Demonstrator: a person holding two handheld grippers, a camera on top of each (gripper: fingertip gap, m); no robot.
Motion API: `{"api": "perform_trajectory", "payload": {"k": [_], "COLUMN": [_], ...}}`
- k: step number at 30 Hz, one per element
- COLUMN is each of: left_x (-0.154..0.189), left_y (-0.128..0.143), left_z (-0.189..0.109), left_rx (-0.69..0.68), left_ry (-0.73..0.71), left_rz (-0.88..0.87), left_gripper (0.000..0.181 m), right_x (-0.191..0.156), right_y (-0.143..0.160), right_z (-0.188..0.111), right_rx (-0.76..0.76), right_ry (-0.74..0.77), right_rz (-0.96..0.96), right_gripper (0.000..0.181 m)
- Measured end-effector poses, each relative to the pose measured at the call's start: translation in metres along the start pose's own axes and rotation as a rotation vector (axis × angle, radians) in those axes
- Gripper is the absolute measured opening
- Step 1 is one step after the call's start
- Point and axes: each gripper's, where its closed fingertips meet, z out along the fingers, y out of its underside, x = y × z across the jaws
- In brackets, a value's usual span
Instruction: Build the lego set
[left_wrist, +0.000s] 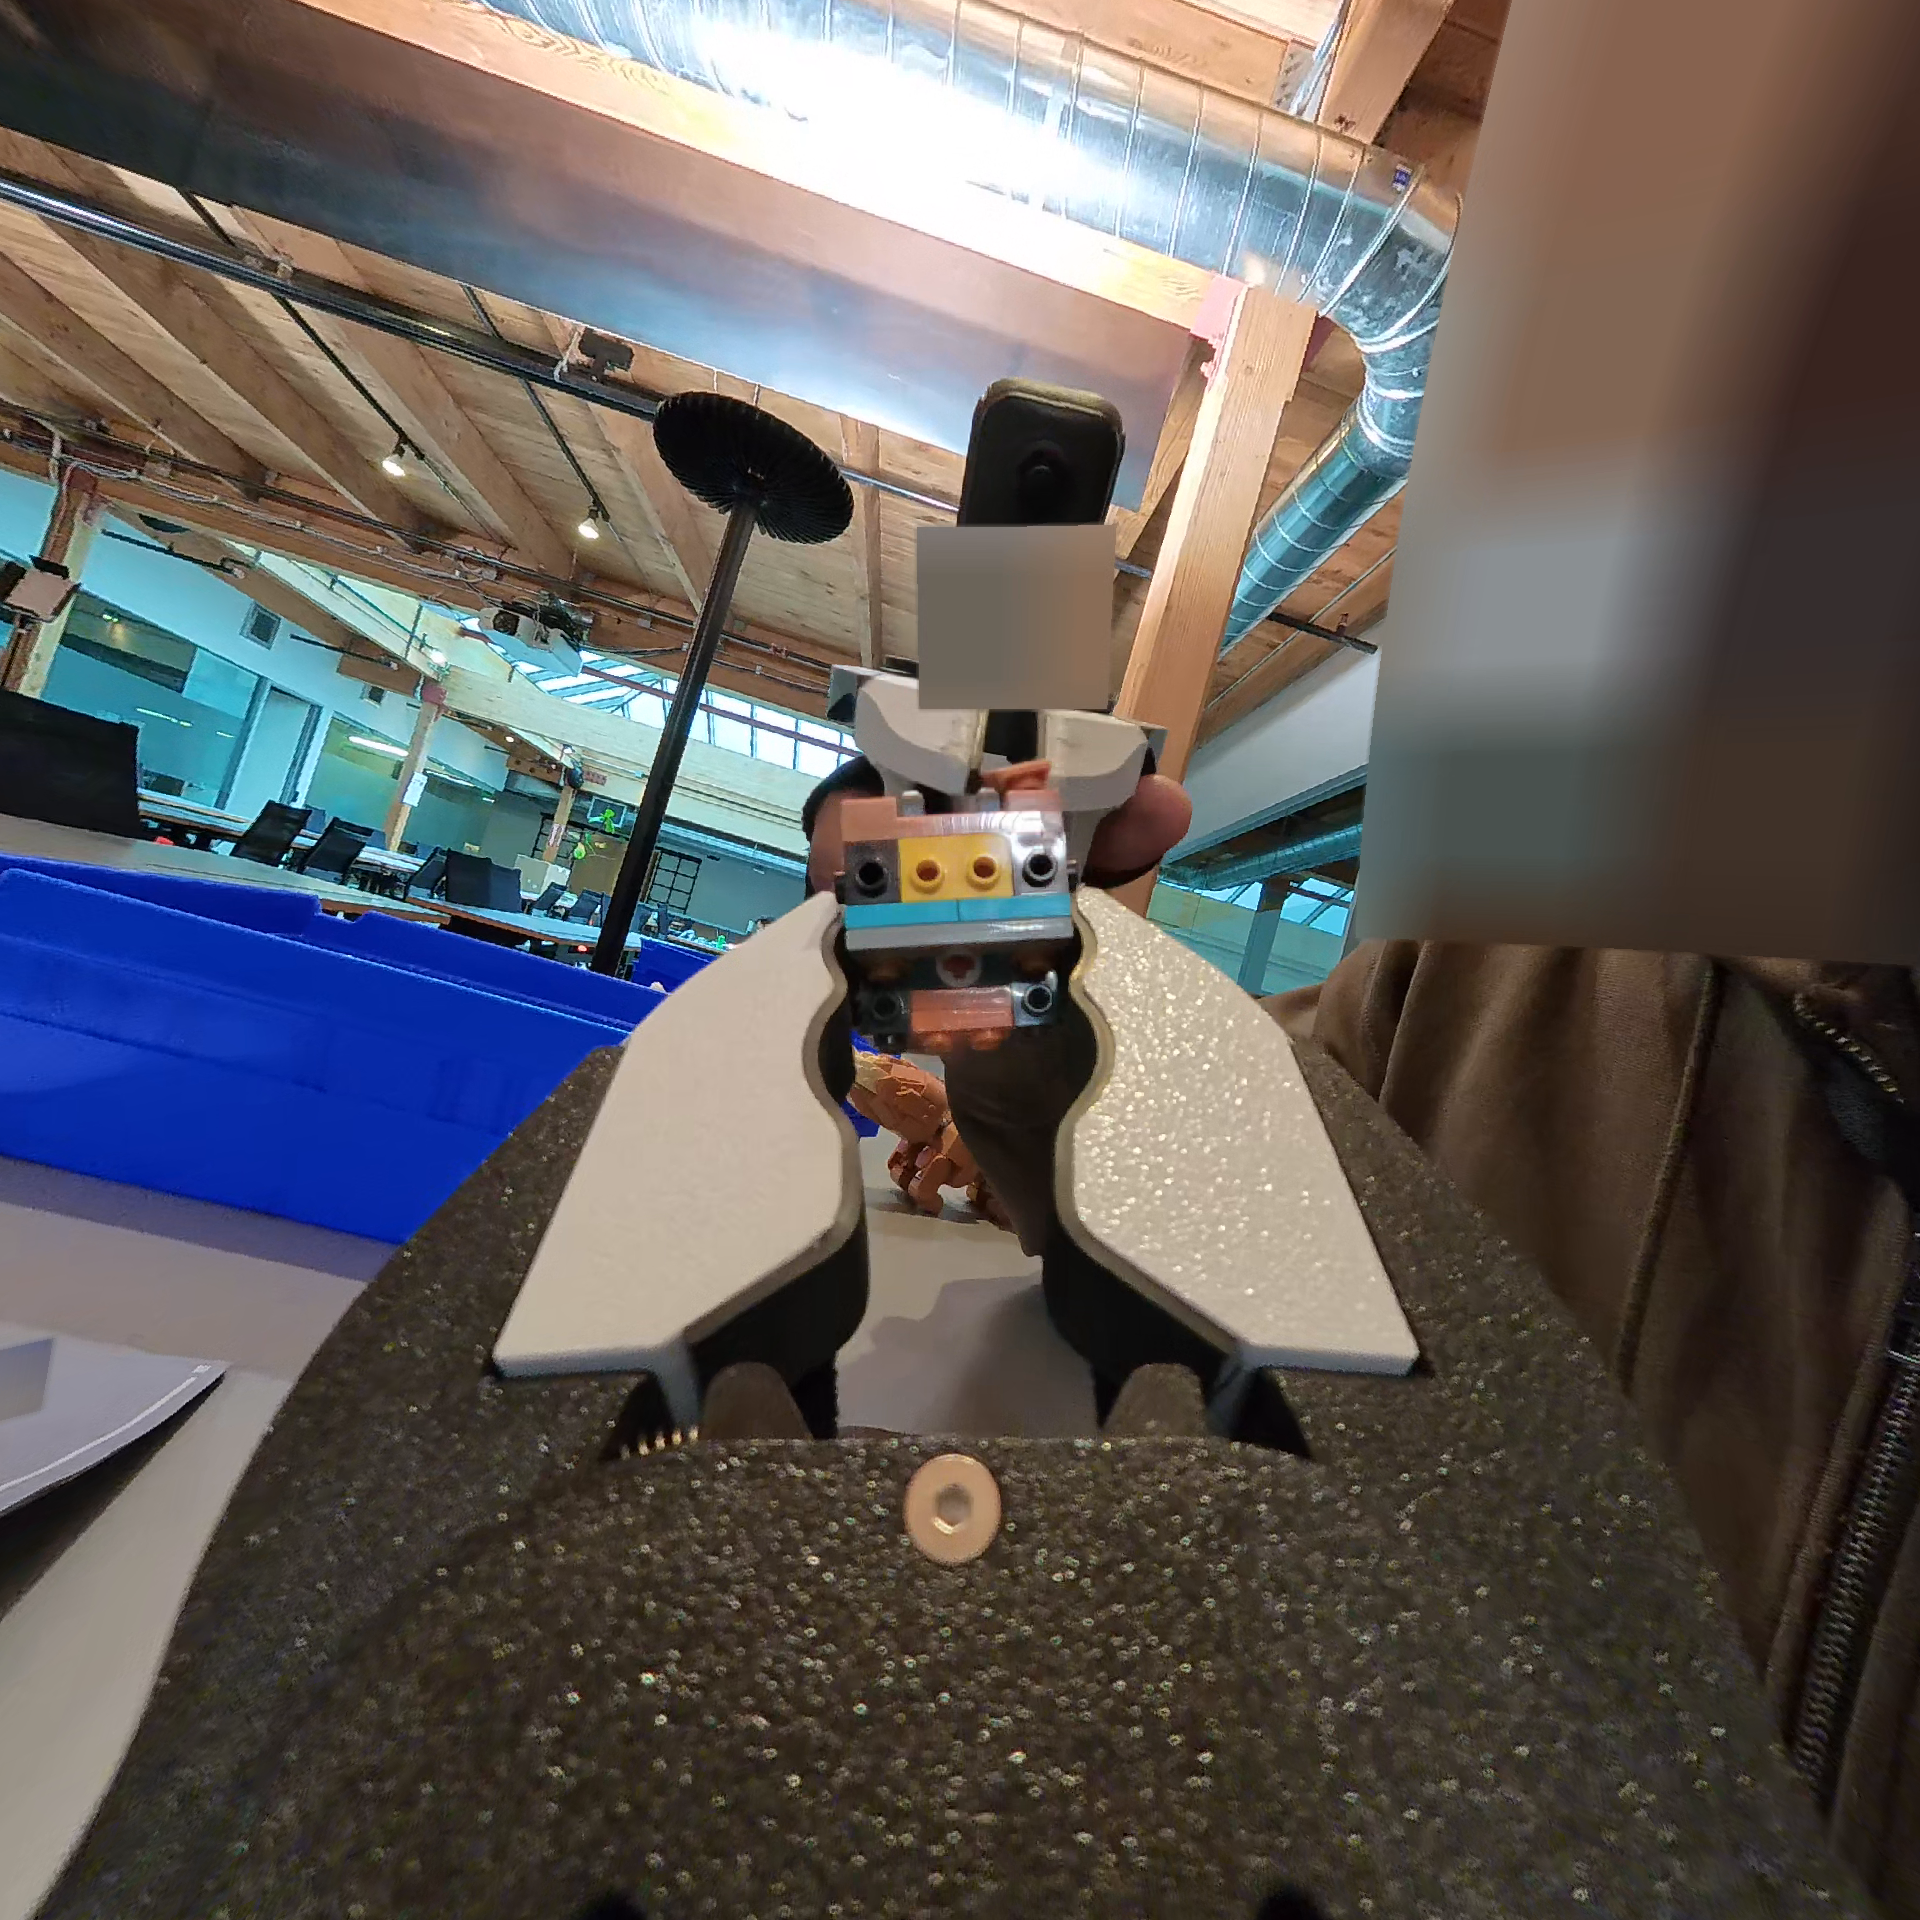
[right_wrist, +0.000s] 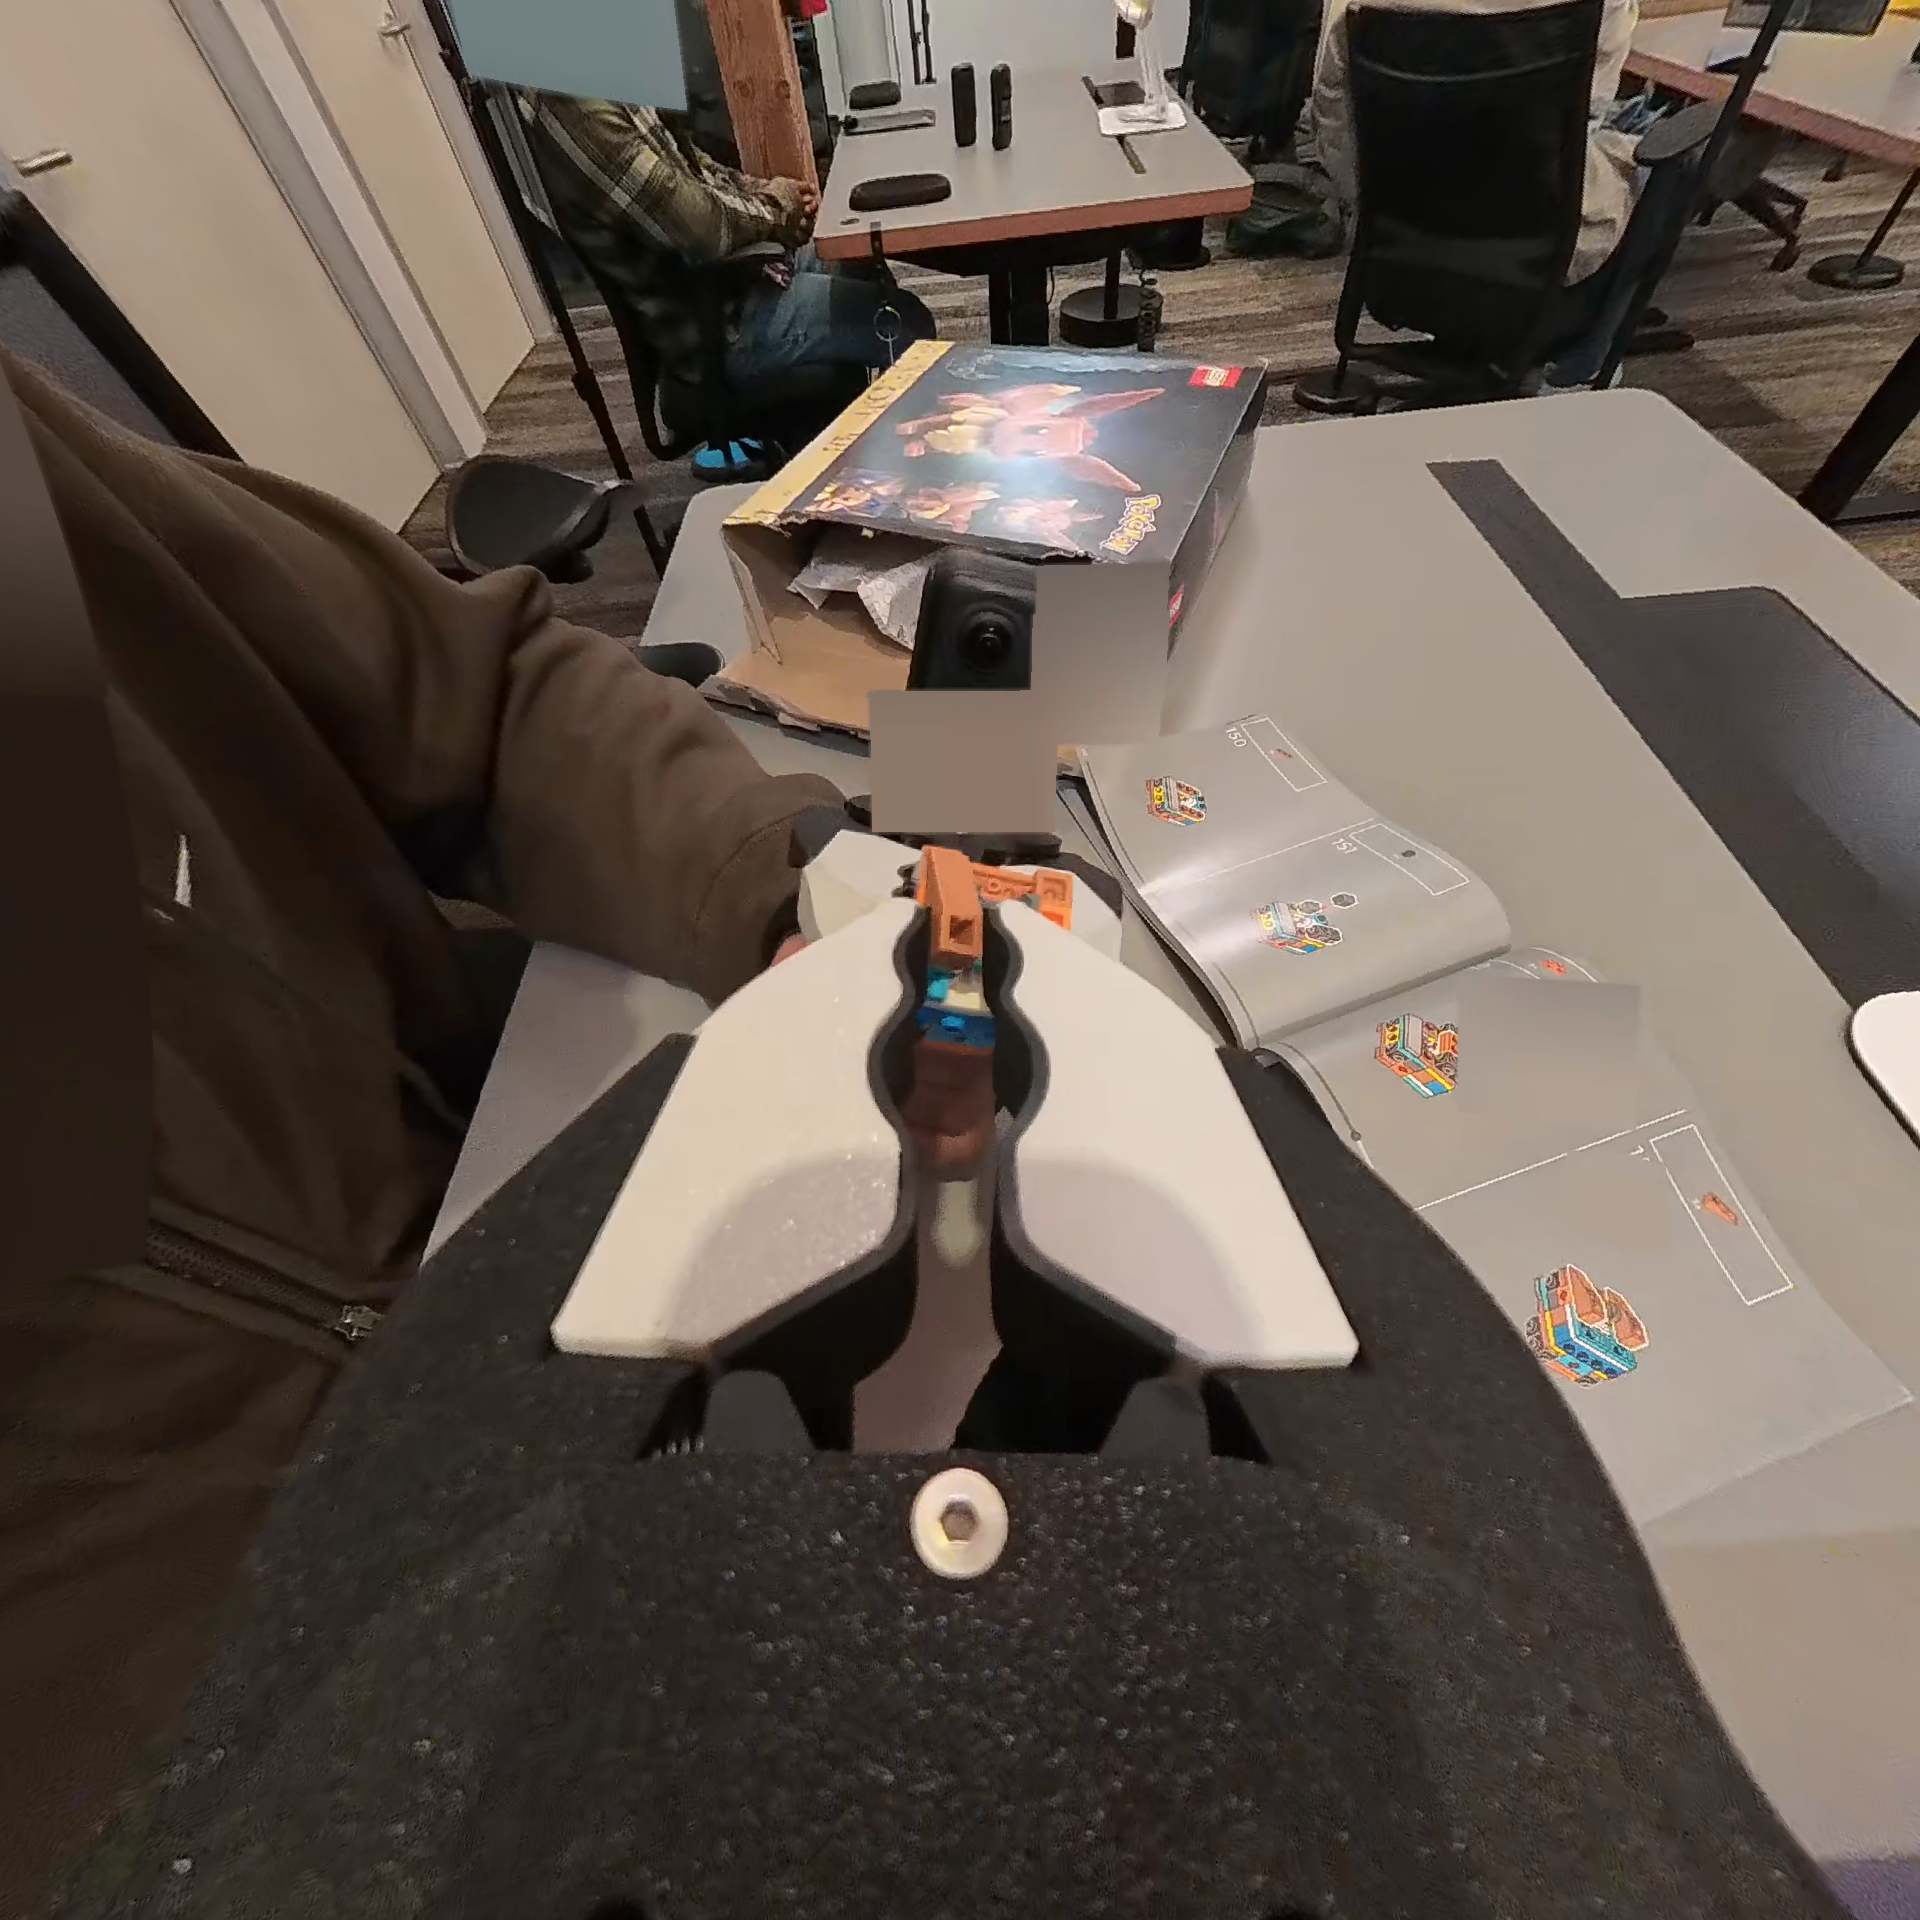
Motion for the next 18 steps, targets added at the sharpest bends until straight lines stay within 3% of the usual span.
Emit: {"api": "perform_trajectory", "payload": {"k": [18], "left_x": [0.0009], "left_y": [0.0027], "left_z": [0.0012], "left_rx": [-0.016], "left_ry": [0.0], "left_rz": [0.01], "left_gripper": [0.037], "right_x": [-0.0026], "right_y": [0.0019], "right_z": [0.0058], "right_rx": [-0.033], "right_ry": [0.017], "right_rz": [-0.011], "right_gripper": [0.009]}}
